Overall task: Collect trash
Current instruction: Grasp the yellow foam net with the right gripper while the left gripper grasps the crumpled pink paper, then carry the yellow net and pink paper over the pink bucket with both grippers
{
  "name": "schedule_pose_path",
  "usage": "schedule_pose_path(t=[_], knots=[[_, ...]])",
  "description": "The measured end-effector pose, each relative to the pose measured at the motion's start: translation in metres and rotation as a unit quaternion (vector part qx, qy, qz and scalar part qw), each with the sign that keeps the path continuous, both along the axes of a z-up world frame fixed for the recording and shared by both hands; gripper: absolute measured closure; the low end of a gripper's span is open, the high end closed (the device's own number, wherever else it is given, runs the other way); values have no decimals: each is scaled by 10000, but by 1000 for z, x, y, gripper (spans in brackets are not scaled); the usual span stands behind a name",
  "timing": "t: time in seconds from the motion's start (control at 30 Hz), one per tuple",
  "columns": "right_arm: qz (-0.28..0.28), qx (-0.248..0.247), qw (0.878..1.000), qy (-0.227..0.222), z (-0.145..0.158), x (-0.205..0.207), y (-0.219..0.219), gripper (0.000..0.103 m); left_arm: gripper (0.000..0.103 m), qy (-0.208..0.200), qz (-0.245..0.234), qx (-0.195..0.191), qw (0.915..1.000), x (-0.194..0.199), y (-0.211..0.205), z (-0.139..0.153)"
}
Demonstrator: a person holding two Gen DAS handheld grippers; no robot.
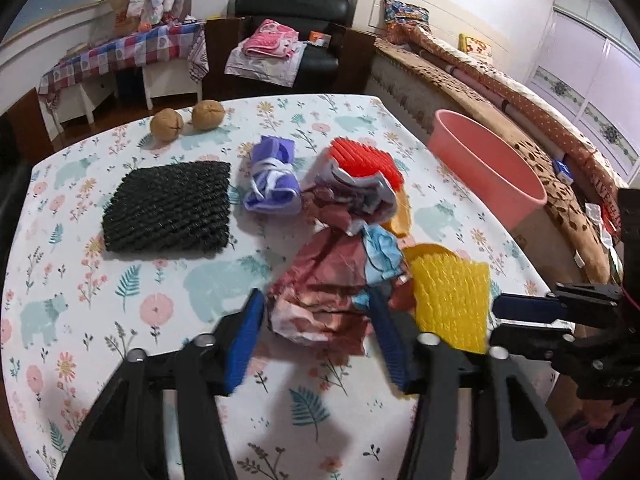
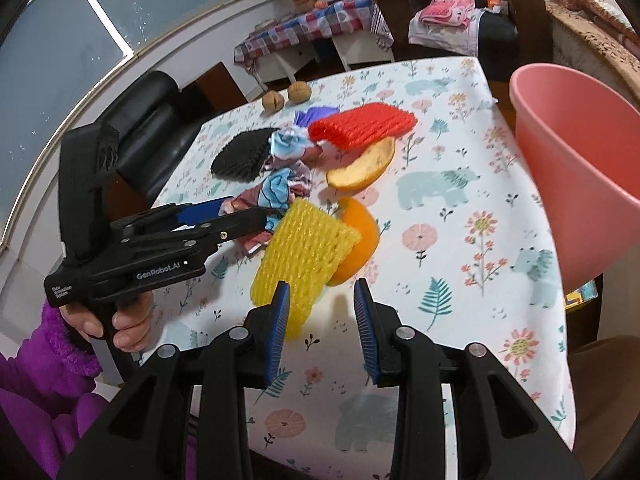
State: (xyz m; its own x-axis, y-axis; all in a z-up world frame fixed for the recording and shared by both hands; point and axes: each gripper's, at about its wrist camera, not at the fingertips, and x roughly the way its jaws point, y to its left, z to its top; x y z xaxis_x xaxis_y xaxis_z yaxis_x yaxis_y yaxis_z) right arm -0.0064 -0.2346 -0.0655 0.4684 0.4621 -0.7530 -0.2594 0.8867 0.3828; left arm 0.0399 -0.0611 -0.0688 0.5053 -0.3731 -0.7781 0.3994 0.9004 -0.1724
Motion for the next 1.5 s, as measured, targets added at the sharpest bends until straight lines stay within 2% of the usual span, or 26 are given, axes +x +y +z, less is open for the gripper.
schedule_pose_path(t=[0.17,0.43,0.5,0.57,0.83,0.97,1.17,1.5], knots=[[157,-113,9997,112,-5,5,12,69,67,-35,13,-118,9999,-6,3,1],[404,-48,9992,-14,-2,5,23,70,69,-189,47,-287,9994,-23,11,16],[443,-12,9990,-111,1,2,24,86,69,-211,96,-327,9992,-27,14,19],[443,23,9987,-239,6,-1,23,92,69,-248,171,-364,9989,-30,18,22],[373,101,9972,-646,22,-11,17,96,69,-433,382,-431,9974,-41,28,35],[178,52,9956,-914,34,-15,8,96,69,-512,439,-374,9970,-44,31,41],[-150,74,9941,-1071,41,-12,-10,96,69,-537,523,-329,9966,-47,35,45],[-721,67,9883,-1343,51,-4,-44,96,69,-694,586,-495,9946,-39,25,65]])
